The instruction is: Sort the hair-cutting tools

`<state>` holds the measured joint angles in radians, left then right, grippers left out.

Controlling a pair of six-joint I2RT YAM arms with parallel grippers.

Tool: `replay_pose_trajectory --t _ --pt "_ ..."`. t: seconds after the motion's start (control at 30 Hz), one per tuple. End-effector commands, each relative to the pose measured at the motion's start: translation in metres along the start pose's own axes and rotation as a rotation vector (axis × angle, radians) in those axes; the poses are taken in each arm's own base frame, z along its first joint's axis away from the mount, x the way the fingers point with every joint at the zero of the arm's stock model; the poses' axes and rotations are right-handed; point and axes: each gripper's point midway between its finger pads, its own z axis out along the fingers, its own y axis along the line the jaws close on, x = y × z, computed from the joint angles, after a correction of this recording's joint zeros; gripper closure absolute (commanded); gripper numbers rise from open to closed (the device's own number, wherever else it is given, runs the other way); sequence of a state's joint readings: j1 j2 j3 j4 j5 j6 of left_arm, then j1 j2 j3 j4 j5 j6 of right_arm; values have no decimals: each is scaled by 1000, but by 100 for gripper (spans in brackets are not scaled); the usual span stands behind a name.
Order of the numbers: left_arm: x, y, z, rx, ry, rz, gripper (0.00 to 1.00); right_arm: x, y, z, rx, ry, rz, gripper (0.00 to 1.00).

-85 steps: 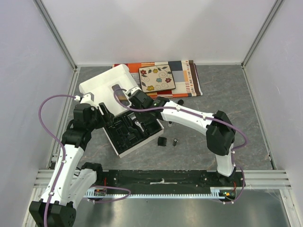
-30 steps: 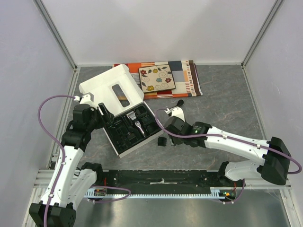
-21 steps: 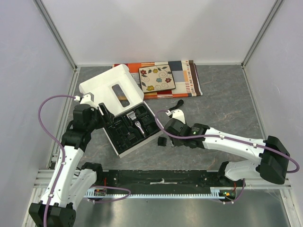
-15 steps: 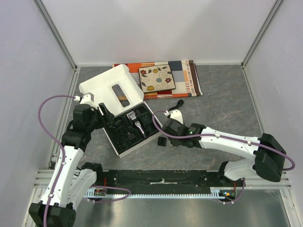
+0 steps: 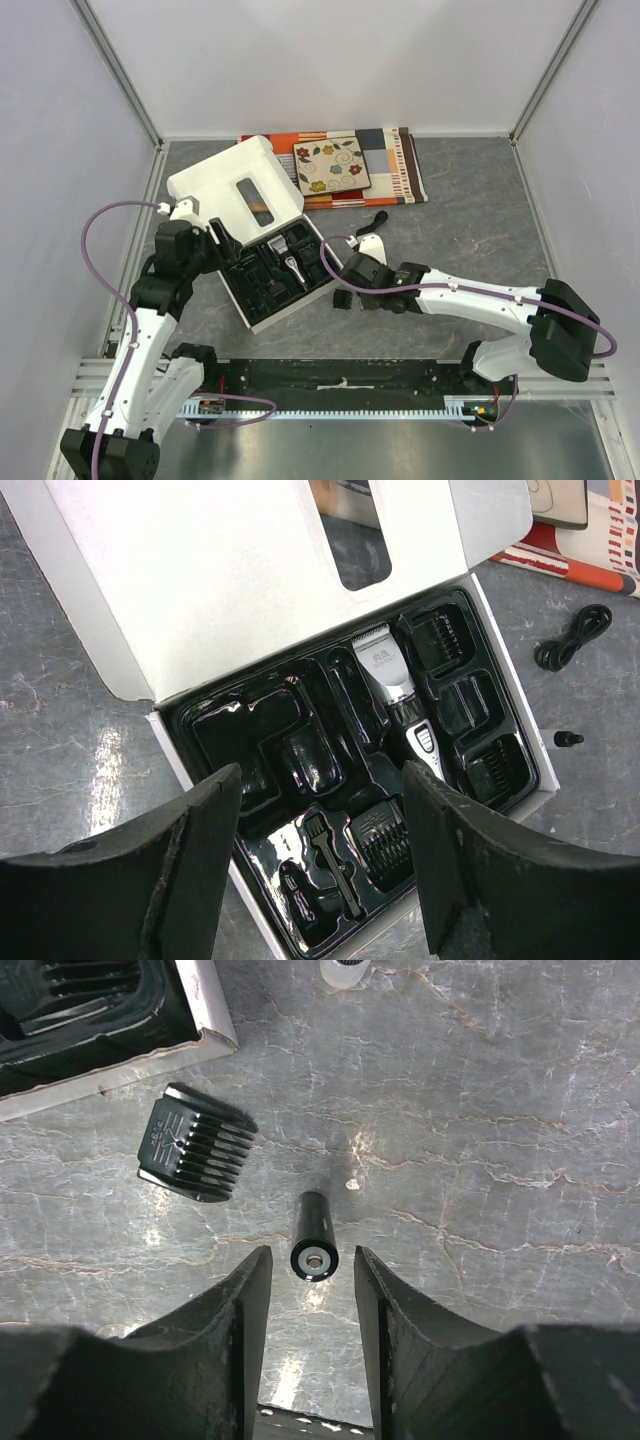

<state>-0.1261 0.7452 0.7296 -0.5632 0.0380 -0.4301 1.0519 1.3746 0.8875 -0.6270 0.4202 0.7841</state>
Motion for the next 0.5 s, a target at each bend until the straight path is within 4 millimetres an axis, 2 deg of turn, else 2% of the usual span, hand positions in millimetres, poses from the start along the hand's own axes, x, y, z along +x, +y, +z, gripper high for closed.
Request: replay_pose_trajectory --t 0.0,0.3,0.47 --pt "-5 -9 -2 41 -20 -19 28 0 0 4 12 -19 16 55" --pt "-3 -8 -1 37 -15 -19 28 -1 -2 7 24 -28 18 70" --pt "-3 -9 -1 38 -15 -18 28 -1 -1 7 22 -29 13 88"
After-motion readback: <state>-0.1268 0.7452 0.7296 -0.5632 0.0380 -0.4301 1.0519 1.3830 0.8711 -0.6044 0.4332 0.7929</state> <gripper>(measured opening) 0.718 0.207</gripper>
